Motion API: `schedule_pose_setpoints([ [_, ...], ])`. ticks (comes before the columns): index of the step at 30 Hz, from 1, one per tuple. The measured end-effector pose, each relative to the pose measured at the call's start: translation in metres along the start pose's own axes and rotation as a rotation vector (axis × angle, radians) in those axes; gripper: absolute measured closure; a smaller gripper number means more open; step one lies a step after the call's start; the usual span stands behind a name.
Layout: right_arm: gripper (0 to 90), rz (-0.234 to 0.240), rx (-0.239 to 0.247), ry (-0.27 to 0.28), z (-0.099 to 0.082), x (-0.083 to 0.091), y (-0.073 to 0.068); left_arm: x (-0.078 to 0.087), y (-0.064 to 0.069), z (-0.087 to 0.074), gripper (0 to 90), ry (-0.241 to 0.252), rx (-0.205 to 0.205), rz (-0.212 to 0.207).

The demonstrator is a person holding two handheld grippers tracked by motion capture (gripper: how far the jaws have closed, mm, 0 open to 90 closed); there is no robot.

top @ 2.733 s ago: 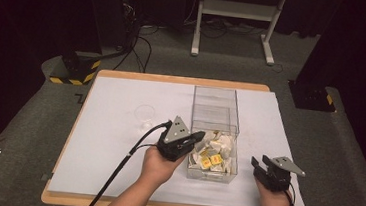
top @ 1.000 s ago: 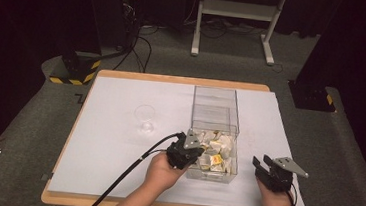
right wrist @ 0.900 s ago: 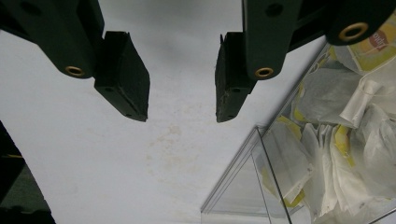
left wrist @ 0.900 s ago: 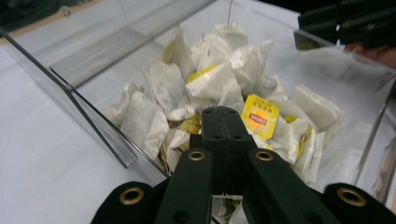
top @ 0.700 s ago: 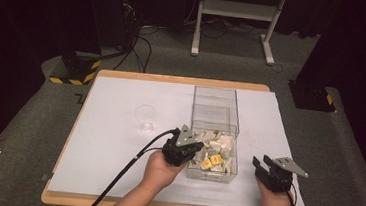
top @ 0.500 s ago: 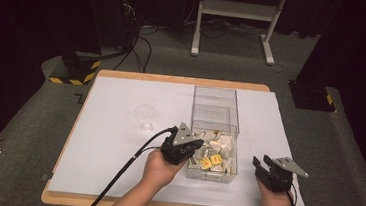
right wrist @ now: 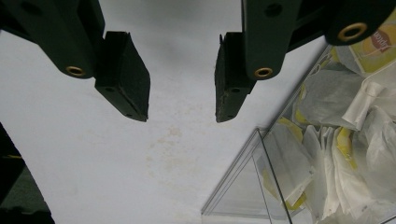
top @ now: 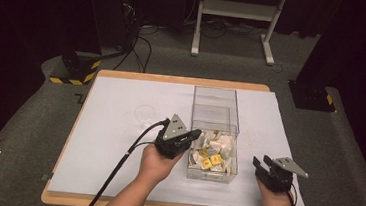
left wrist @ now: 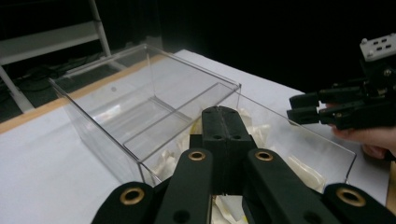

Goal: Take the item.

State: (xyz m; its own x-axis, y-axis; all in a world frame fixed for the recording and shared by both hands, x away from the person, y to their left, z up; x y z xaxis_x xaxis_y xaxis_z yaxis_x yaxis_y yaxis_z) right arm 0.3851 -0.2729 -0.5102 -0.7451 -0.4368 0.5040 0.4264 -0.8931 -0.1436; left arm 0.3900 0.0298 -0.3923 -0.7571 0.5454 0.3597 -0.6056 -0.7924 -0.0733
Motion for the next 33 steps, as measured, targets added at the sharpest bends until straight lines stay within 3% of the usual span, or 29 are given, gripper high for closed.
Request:
schedule_pose_setpoints([
  [12,56.0,-0.004,0.007,0.0,0.0,-0.001,0.0,0.02,-0.028,0.017,90.0,0.056,0.022,0.057],
  [33,55.9,-0.006,0.009,-0.006,-0.001,-0.001,0.0,0.04,-0.077,0.013,90.0,0.059,0.044,0.152],
])
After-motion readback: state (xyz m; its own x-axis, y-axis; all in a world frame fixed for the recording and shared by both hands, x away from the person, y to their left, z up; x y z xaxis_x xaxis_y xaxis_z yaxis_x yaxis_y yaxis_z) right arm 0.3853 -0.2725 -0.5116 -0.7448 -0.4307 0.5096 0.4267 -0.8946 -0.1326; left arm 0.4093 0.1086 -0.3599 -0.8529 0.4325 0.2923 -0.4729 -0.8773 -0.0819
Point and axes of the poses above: each handheld gripper's, and its own axes: x roughly backward along the jaws, z roughly out of its top, y roughly to its right, the point moved 5 cm from there along -x, roughly forward along the jaws, and after that the axes turned 11 degrees about z, right-handed, at the moved point
